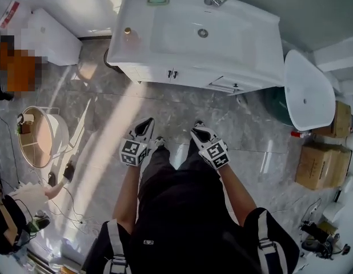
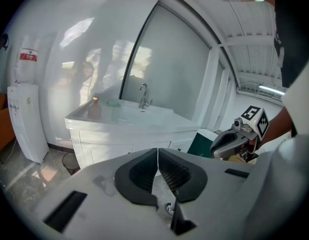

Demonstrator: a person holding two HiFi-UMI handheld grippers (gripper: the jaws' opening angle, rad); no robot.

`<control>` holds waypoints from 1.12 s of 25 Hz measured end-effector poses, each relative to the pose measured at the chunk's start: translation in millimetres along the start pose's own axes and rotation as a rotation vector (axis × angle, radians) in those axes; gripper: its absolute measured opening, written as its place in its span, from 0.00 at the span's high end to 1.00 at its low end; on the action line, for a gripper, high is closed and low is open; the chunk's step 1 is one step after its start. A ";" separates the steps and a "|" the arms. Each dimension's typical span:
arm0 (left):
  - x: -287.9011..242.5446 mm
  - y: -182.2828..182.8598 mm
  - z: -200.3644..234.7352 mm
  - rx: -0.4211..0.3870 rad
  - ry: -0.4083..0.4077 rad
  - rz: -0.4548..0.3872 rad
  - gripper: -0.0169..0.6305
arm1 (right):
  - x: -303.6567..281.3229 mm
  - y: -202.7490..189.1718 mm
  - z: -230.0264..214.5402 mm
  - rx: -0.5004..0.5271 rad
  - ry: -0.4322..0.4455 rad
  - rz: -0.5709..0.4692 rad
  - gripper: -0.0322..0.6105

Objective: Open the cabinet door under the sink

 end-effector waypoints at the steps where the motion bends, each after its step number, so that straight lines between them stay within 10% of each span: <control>1: -8.0 -2.3 3.5 0.010 0.017 0.000 0.95 | -4.5 -1.1 -6.0 0.011 0.020 0.010 0.82; 11: -88.5 -37.0 38.9 0.117 0.197 -0.079 0.95 | -38.4 -30.4 -60.6 0.136 0.203 0.130 0.82; 28: -267.9 -108.8 151.4 0.020 0.172 0.010 0.95 | -51.7 -113.4 -83.2 -0.075 0.075 0.178 0.82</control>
Point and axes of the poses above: the fingertips, and each gripper's own axes: x backward along the fingers, z to its left, y out of its top, the point moved 8 cm from there along x, backward along the fingers, and after that the axes turned 7 degrees about -y, right-handed, at the moved point
